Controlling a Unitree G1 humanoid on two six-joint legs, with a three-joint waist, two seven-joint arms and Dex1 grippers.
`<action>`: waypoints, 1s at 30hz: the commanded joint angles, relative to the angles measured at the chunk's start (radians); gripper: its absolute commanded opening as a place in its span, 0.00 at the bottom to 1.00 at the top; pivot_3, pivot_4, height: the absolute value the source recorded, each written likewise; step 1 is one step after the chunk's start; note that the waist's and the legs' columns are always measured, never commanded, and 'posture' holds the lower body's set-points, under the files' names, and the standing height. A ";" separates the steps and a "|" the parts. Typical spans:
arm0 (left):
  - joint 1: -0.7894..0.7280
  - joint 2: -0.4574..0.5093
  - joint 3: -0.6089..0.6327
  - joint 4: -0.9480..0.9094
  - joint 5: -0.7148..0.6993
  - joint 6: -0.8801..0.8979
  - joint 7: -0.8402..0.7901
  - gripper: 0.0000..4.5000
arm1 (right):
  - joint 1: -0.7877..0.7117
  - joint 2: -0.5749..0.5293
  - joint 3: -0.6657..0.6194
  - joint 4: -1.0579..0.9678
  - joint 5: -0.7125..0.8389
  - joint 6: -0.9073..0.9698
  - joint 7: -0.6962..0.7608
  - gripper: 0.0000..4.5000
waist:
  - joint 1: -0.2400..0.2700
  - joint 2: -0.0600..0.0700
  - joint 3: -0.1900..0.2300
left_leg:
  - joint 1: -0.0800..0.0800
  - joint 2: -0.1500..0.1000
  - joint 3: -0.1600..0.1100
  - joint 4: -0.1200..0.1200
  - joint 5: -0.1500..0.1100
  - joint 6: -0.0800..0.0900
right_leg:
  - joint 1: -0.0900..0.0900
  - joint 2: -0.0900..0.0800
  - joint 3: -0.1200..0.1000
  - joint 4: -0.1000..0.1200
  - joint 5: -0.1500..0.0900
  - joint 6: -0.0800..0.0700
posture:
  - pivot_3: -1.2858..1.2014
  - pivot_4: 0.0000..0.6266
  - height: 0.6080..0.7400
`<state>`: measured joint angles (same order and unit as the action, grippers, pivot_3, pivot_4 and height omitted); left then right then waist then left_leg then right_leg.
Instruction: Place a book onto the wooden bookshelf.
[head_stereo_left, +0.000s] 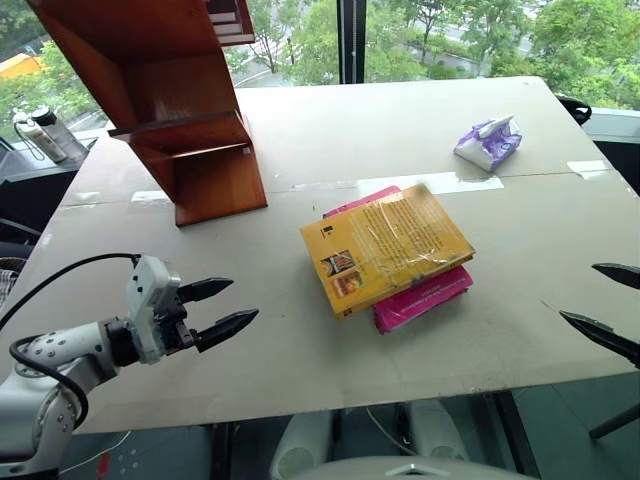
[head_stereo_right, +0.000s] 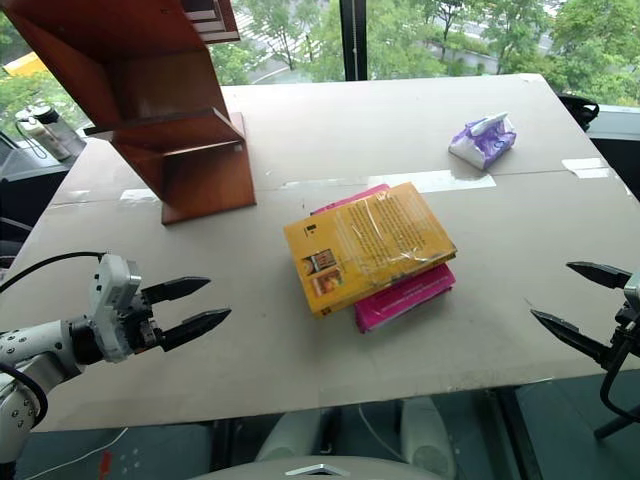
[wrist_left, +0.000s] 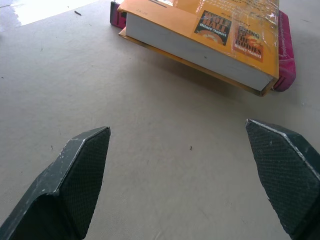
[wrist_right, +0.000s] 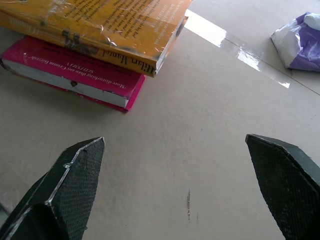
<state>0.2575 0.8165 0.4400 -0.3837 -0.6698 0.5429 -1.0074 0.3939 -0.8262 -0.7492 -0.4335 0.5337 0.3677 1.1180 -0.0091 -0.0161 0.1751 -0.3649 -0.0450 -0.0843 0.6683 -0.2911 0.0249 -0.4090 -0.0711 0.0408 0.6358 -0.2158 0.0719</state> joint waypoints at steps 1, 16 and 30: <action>-0.016 0.018 0.006 -0.039 -0.028 0.010 -0.013 0.99 | -0.049 -0.023 0.014 -0.049 0.034 0.050 -0.065 1.00 | 0.000 0.000 0.000 | 0.000 0.000 0.000 0.000 0.000 0.000 | 0.000 0.000 0.000 0.000 0.000 0.000 | 0.52 0.24 1.00; -0.028 0.041 -0.052 -0.168 -0.050 -0.041 -0.101 1.00 | -0.808 -0.231 0.686 0.003 -0.031 0.512 -0.457 0.73 | -0.008 0.000 0.002 | -0.004 0.000 0.002 0.000 0.000 0.000 | -0.003 -0.001 0.000 -0.003 0.000 -0.001 | 0.52 0.24 1.00; 0.078 -0.012 -0.064 -0.243 -0.045 -0.070 -0.056 1.00 | -1.017 -0.174 1.048 0.149 -0.328 0.491 -0.343 0.00 | -0.004 0.001 0.001 | -0.030 -0.002 -0.003 0.000 0.003 -0.005 | -0.027 -0.003 -0.006 -0.006 0.003 0.003 | 0.52 0.24 1.00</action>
<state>0.3300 0.8076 0.3738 -0.5945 -0.7102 0.4884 -1.0681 -0.6118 -1.0056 0.3112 -0.2394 0.2045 0.8500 0.7488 -0.0131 -0.0151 0.1764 -0.3948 -0.0468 -0.0871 0.6681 -0.2885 0.0200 -0.4361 -0.0743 0.0350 0.6302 -0.2126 0.0750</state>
